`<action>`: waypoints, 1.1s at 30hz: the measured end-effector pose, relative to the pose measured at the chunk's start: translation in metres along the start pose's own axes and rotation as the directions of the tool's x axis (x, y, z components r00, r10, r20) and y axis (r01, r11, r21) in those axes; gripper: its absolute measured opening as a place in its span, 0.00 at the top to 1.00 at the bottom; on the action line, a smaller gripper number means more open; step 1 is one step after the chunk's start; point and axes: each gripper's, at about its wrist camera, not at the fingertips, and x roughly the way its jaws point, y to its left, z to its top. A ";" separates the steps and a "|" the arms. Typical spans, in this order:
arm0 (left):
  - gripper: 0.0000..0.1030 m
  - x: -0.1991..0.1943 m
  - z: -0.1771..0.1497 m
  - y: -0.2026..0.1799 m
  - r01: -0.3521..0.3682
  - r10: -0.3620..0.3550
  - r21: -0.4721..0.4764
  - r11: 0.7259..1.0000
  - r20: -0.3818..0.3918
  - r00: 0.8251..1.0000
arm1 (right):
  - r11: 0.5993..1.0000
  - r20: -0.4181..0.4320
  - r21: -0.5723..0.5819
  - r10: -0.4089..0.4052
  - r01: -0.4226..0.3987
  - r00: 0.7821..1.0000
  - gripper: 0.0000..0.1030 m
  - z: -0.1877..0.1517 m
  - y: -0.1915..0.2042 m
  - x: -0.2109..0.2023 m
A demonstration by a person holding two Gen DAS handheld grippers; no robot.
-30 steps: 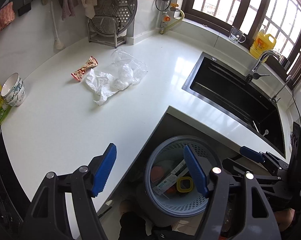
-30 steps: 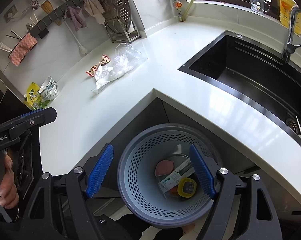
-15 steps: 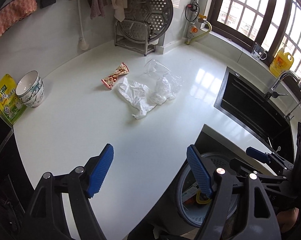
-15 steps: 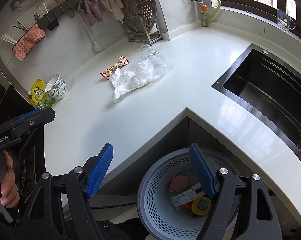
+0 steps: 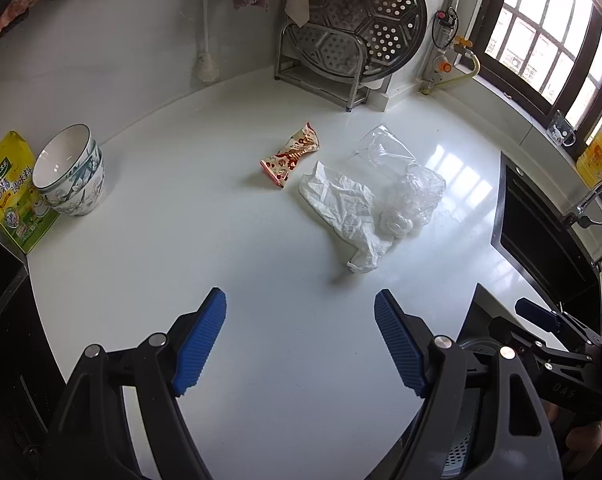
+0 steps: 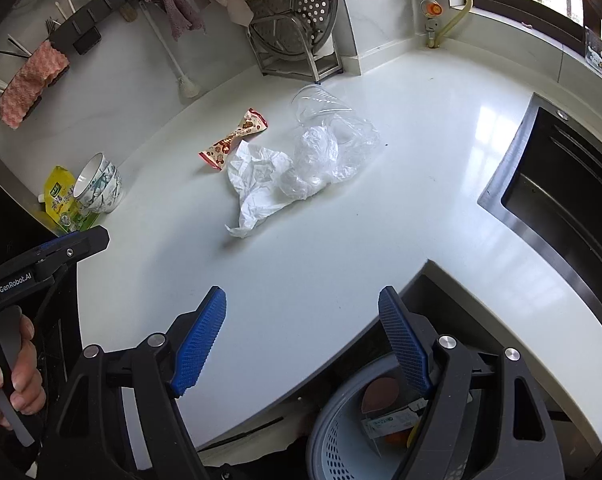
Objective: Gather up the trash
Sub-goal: 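Move both open tools back to the white and clear plastic bags, then grasp the clear plastic bag with the right tool while the left tool grasps the white bag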
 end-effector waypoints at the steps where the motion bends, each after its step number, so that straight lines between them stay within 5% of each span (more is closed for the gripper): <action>1: 0.27 0.004 0.004 0.003 0.000 0.000 -0.004 1.000 -0.002 1.000 | 1.000 0.002 0.003 -0.003 0.003 1.000 0.27 0.004 0.001 0.004; 20: 0.25 0.082 0.065 0.023 0.005 -0.006 -0.032 0.999 -0.031 1.000 | 0.991 0.008 0.127 -0.050 0.049 0.999 0.27 0.070 -0.023 0.065; 33: 0.25 0.112 0.062 0.029 0.002 -0.007 -0.064 0.998 -0.075 0.997 | 0.980 0.004 0.153 -0.125 0.123 0.992 0.27 0.104 -0.017 0.118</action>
